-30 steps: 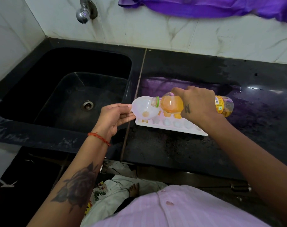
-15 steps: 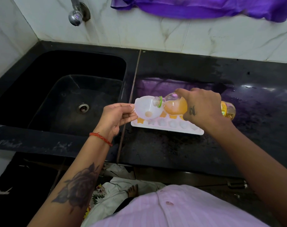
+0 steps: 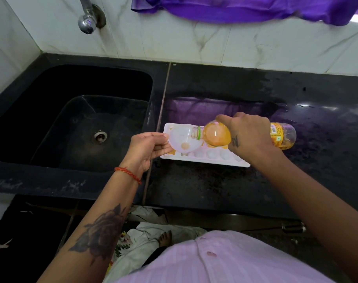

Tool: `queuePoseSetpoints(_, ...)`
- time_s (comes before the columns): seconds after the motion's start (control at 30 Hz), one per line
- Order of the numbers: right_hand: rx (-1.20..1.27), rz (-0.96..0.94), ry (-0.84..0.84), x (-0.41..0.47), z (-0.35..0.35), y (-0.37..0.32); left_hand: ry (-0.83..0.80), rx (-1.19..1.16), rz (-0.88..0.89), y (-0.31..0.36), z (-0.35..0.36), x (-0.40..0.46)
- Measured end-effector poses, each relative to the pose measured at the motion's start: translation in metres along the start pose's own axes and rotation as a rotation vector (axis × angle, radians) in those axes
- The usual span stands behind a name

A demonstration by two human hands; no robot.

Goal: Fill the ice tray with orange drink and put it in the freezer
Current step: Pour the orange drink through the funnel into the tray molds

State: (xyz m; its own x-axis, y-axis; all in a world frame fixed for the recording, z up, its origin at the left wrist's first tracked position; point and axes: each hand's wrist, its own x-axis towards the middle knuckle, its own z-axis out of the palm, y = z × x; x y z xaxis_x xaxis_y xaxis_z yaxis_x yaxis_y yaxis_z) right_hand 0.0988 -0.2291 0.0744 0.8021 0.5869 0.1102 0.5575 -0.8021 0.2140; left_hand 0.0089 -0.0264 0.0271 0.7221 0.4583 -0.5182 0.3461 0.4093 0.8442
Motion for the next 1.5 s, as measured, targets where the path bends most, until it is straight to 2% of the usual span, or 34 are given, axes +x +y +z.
queuePoseSetpoints(0.73,0.025,0.022,0.003,-0.001,-0.001,0.009,0.007,0.015,0.008,0.006,0.004,0.0)
queuePoseSetpoints(1.5,-0.005,0.086,-0.019,-0.019,0.002,0.032,-0.073,0.051,-0.02,-0.001,0.031,0.003)
